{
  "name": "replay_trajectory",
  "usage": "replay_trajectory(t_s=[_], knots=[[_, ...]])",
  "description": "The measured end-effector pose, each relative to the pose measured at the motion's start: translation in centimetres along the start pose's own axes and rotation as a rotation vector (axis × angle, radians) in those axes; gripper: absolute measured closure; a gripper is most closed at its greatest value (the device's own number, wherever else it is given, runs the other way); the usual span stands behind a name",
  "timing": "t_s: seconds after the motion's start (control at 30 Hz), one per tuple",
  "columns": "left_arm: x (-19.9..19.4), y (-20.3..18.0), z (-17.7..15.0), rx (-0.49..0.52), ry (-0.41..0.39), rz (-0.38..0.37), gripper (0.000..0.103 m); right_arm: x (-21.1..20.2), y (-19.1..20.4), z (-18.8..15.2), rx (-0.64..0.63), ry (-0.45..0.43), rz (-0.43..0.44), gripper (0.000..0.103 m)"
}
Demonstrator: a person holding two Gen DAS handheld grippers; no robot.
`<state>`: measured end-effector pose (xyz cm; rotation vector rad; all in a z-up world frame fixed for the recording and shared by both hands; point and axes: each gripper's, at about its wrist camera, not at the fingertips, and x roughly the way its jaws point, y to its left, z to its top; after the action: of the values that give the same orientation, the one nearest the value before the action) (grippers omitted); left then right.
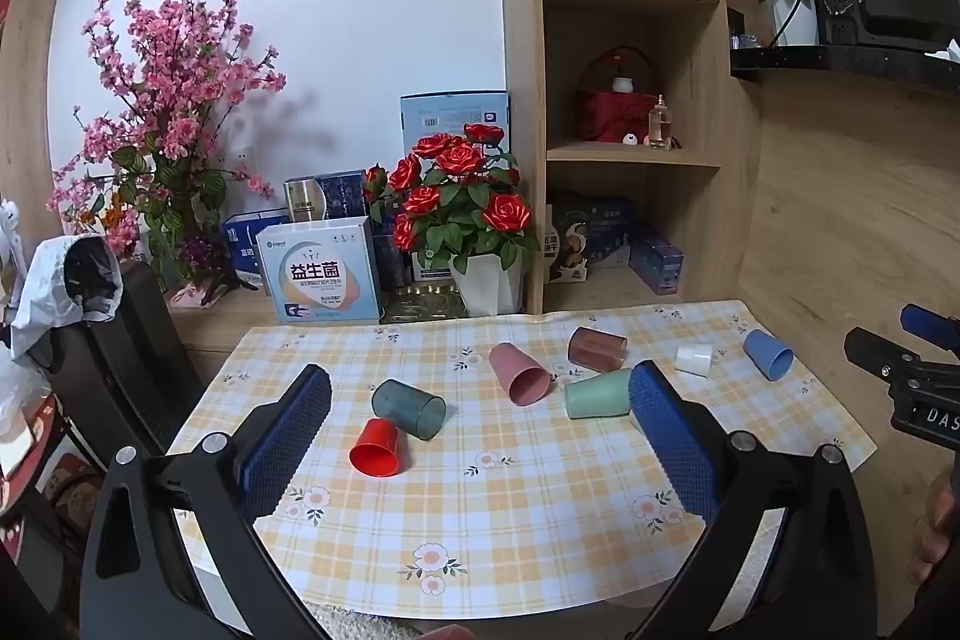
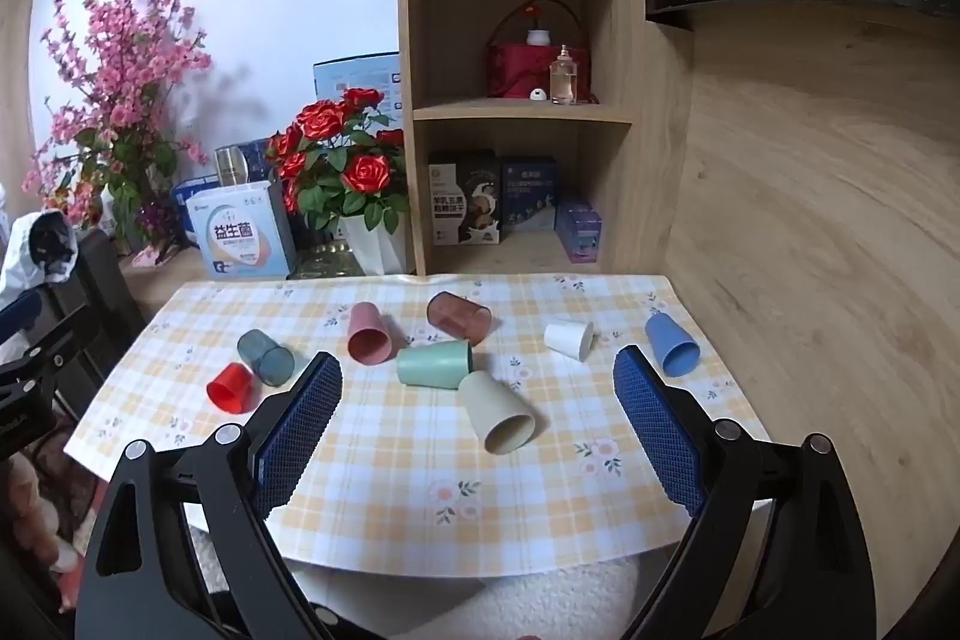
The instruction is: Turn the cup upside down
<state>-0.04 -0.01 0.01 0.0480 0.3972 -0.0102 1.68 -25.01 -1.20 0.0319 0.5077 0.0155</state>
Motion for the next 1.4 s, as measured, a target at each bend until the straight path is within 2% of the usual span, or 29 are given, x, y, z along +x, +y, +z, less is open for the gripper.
replay_trajectory(t_s=[1.4], knots=[[-0.3, -1.2, 0.1, 0.015, -0.009, -0.008, 0.006, 0.1, -1.4, -0.1, 0.014, 0.003, -0.032, 0.014]])
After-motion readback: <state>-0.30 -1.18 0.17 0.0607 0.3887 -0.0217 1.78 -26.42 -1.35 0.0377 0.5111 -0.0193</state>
